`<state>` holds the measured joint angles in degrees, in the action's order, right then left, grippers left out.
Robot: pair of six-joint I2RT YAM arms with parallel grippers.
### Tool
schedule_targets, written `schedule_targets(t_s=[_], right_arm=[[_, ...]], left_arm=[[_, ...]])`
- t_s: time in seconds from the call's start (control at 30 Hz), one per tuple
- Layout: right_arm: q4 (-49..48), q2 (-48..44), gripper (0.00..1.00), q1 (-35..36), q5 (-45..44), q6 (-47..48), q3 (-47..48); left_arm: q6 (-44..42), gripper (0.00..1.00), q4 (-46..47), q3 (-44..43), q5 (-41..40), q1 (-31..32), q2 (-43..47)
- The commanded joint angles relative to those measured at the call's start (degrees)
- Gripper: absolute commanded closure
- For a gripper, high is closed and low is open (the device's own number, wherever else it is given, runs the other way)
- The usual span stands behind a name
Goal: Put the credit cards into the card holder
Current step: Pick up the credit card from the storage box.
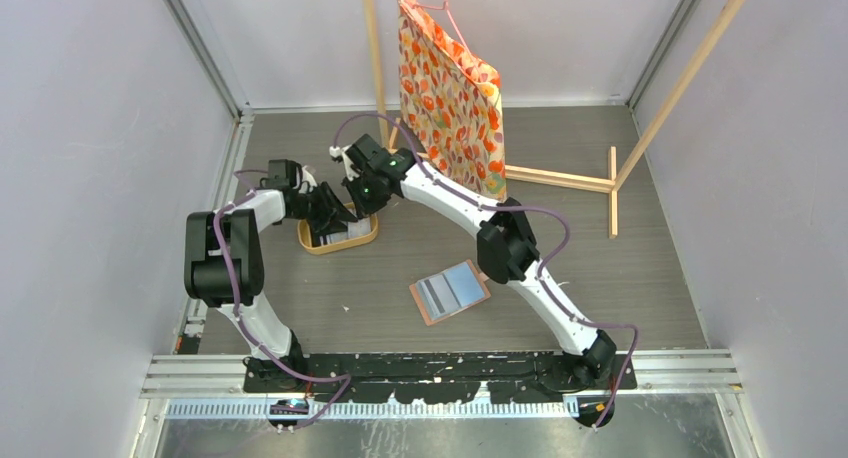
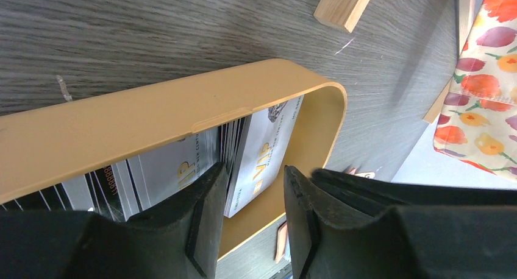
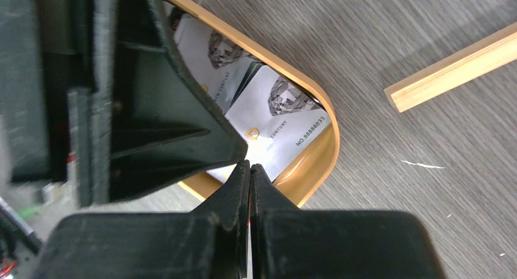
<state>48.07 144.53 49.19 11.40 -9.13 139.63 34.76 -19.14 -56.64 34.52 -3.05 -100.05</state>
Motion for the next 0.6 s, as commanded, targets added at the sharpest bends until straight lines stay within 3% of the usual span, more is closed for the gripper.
schedule_targets(t_s=[0.0,0.3,0.57], right_arm=[[-0.28,1.70,0.98,0.92,-8.71,0.74,2.51],[-0.17,2.87,0.98,1.16,-13.15,1.89,1.70],[0.35,3.16,0.97,1.16,-8.99,2.30,1.40]], left_arm=[[1.33,0.60,3.44,0.45,3.31,-0.29,2.13],[2.43,0.62,6.48,1.81,5.82,-0.29,3.23],[4.61,0.63,11.78,3.19,10.49,-0.29,3.13]])
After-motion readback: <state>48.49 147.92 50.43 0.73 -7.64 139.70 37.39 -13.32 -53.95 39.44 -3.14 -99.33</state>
